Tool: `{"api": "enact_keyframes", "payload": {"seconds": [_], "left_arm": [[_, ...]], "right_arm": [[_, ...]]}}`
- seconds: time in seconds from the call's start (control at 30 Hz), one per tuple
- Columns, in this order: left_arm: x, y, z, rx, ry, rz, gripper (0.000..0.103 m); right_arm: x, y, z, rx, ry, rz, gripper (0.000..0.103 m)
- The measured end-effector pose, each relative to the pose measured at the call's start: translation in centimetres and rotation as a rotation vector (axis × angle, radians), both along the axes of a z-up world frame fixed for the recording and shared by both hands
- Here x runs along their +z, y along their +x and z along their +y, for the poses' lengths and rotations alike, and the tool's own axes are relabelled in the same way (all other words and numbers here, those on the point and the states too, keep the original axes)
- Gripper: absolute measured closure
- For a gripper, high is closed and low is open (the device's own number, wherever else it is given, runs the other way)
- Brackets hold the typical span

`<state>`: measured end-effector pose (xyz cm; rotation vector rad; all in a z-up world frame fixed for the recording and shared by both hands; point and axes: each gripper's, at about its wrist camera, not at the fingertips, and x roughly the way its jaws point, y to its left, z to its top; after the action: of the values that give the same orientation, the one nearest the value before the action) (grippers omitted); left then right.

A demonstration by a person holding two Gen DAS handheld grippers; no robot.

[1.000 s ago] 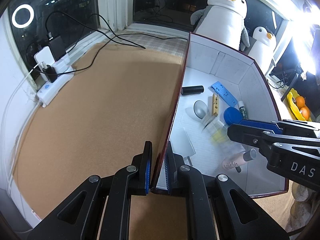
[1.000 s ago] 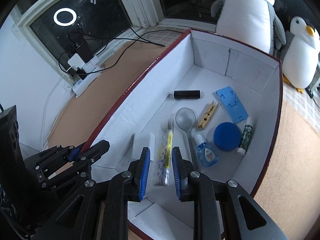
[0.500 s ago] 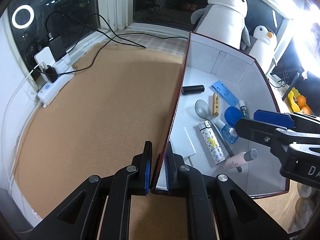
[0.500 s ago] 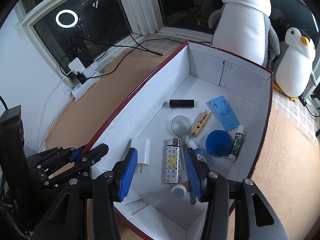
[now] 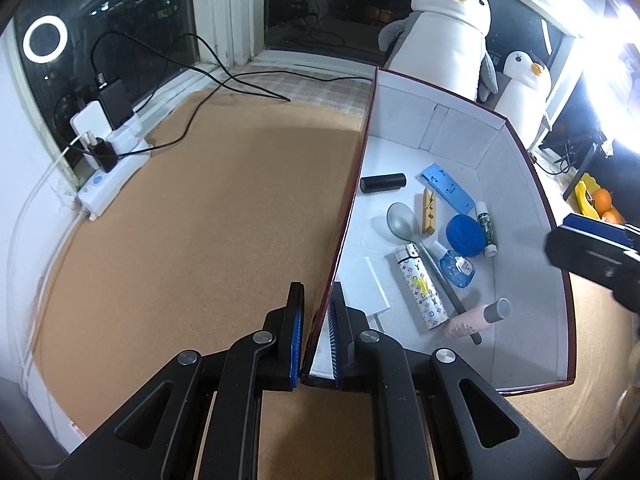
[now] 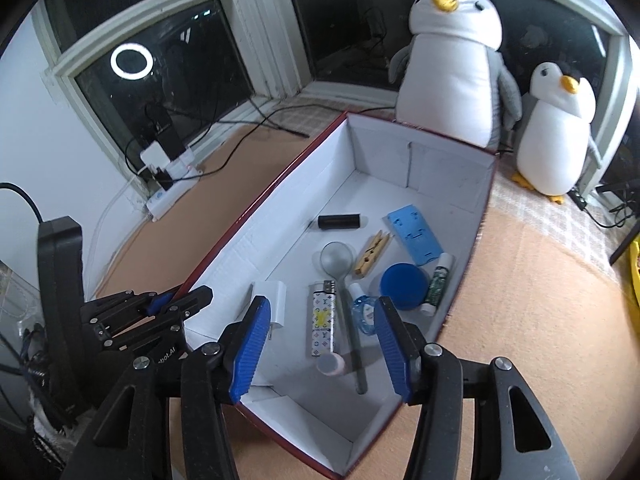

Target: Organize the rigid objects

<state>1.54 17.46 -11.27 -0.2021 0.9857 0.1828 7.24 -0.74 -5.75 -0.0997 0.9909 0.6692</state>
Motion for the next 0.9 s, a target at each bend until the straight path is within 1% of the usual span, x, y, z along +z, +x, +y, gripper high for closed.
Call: {"api": "enact_keyframes", "payload": {"seconds": [0.2, 0.37, 0.47, 0.63, 0.67, 0.77, 0.9], "left_arm": [[0.7, 0.0, -0.2, -0.004, 0.006, -0.016, 0.093], [1.4, -0.1, -0.2, -0.003, 0.013, -0.031, 0.092], [1.7, -0.2, -0.3, 0.0, 0.025, -0.04, 0.085], [2.7, -0.5, -0.5, 0.004, 0.046, -0.065, 0.085], [2.9, -0.6, -0.5, 0.005, 0.048, -0.069, 0.083], [3.3, -0.8, -0.6, 0.0, 0.052, -0.081, 0.071], [3.6, -1.0, -1.0, -0.013, 0.051, -0.087, 0.07]], "right_arm": [[1.0, -1.0, -2.2, -0.032, -0.009, -0.061, 0.048], [1.5, -1.6, -4.1, -0.072, -0.004, -0.088, 0.04], [1.6, -2.1, -5.3, -0.095, -0.004, -0.101, 0.037], [1.7, -2.7, -6.8, -0.125, 0.011, -0.109, 0.033], [1.8, -2.8, -7.1, -0.13, 0.017, -0.11, 0.033], [1.8, -3.0, -7.6, -0.142, 0.028, -0.112, 0.032], [1.9, -3.2, -8.4, -0.158, 0.044, -0.115, 0.032]]}}
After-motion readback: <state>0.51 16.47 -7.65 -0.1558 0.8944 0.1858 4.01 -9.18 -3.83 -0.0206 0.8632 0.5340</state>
